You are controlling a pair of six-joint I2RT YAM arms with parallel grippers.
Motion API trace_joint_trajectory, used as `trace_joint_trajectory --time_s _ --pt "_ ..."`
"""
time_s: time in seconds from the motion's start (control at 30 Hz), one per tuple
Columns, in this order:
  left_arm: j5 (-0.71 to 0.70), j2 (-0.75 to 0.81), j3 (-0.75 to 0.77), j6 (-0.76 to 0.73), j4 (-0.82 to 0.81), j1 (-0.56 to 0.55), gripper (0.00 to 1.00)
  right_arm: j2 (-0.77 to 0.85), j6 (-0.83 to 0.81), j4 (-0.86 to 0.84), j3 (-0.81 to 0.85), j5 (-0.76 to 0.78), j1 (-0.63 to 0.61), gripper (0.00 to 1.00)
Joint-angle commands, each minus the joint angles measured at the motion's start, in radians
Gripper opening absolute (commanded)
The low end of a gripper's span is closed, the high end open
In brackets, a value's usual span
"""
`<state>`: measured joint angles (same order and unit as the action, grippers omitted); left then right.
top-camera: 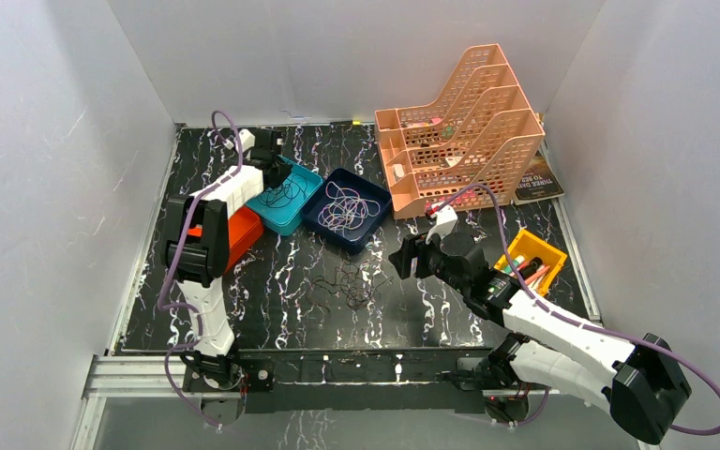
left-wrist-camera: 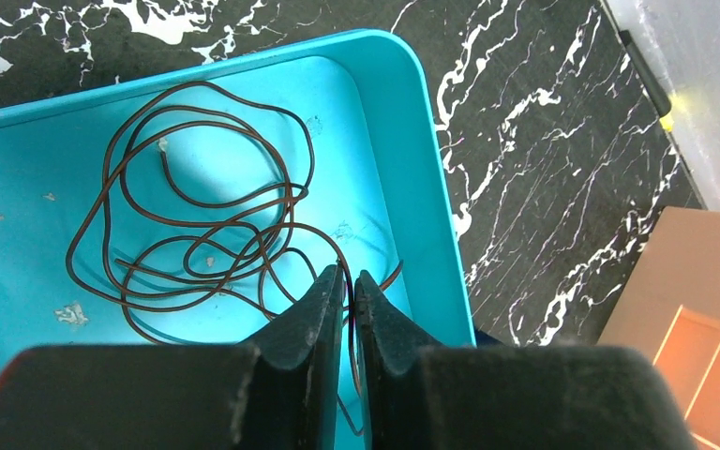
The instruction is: Untangle the cables
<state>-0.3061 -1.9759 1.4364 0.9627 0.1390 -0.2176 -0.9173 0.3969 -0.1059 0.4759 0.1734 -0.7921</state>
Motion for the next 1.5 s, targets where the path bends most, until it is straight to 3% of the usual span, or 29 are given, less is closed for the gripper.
trace_joint_trajectory --time_s 0.0,0.67,1.47 --pt "0.011 -0.008 -0.022 -0.079 -0.031 0.001 0.08 0.008 0.007 -0.023 0.0 -0.001 -0.002 0.77" --pt "0.043 -0.022 -0.073 -0.212 -0.052 0.0 0.06 -0.004 0.014 -0.019 0.01 -0.02 -0.002 0.77" --pt "0.023 0.176 -0.067 -0.26 0.009 0.001 0.54 0.019 0.016 0.013 0.022 0.03 -0.002 0.8"
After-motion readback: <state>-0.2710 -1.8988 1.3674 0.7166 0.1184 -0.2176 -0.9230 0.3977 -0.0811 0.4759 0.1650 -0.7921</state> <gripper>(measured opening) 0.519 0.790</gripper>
